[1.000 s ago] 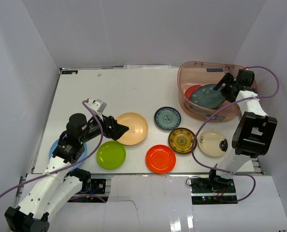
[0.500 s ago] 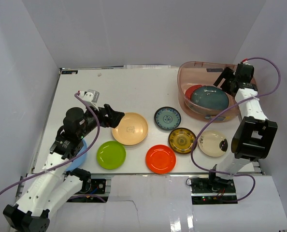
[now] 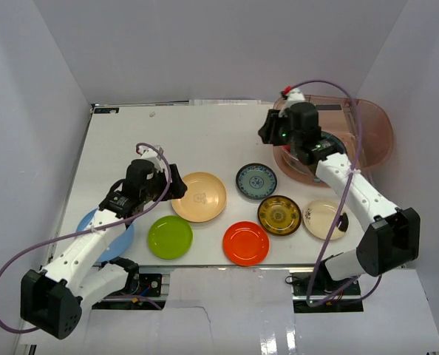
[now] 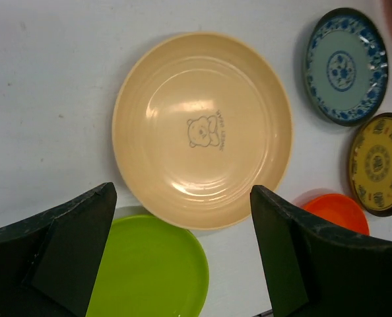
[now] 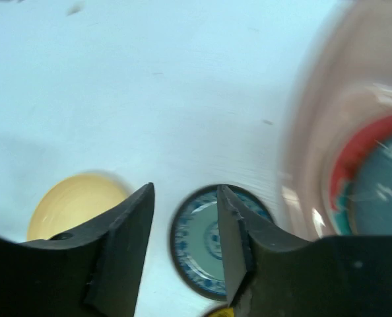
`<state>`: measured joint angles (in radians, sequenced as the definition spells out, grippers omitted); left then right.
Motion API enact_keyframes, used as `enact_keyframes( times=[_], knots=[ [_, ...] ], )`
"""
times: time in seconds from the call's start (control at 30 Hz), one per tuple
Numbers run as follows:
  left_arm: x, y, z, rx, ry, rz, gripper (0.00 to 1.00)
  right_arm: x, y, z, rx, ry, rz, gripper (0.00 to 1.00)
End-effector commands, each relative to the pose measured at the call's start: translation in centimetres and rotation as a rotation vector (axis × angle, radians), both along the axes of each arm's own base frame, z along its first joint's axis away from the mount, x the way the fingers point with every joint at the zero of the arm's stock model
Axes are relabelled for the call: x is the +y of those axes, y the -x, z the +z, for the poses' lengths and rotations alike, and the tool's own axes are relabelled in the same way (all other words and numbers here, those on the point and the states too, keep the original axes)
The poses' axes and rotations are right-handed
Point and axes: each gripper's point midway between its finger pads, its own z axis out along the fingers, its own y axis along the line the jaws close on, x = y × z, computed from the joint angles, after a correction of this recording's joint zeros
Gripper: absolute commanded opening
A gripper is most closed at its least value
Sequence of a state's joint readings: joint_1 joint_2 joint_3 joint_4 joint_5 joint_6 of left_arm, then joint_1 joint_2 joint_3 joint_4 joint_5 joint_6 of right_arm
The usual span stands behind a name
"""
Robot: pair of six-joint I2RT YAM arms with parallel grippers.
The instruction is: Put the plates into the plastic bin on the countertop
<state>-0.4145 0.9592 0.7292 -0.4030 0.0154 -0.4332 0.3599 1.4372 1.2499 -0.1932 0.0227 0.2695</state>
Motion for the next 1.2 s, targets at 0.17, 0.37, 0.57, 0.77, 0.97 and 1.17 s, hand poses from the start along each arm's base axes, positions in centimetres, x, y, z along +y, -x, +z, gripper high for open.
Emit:
enact_keyframes(
  times=[0.17,0.37,0.57,0.77,0.97,1.17],
  knots=[
    [2.1,-0.2,2.6,-0.057,0.072,0.192,0.89,17.6,11.9,-2.4,-0.019,-0.052,0.503,0.33],
    [6.3,2.0,18.6,-0.534,0.223,0.314,0.98,26.9,16.9,-5.5,0.044,-0.133,0.687,0.35],
    [6.3,5.7,27.4,-0.709,0.337,0.225,0.98,36.7,20.0,-6.1,0.052,-0.140,0.809,0.48],
    [5.9,8.5,29.5,-0.714,0.390,0.150,0.98,45.4,21.5,-9.8,0.101,-0.064,0.865,0.77],
    [4.7,8.8,27.9,-0.662,0.432,0.100,0.98,48.4,21.2,-15.2,0.121,0.022,0.813,0.97],
    [4.3,8.2,26.8,-0.645,0.417,0.094,0.98,48.5,22.4,-19.6,0.169,0.077,0.842,0.87]
  ],
)
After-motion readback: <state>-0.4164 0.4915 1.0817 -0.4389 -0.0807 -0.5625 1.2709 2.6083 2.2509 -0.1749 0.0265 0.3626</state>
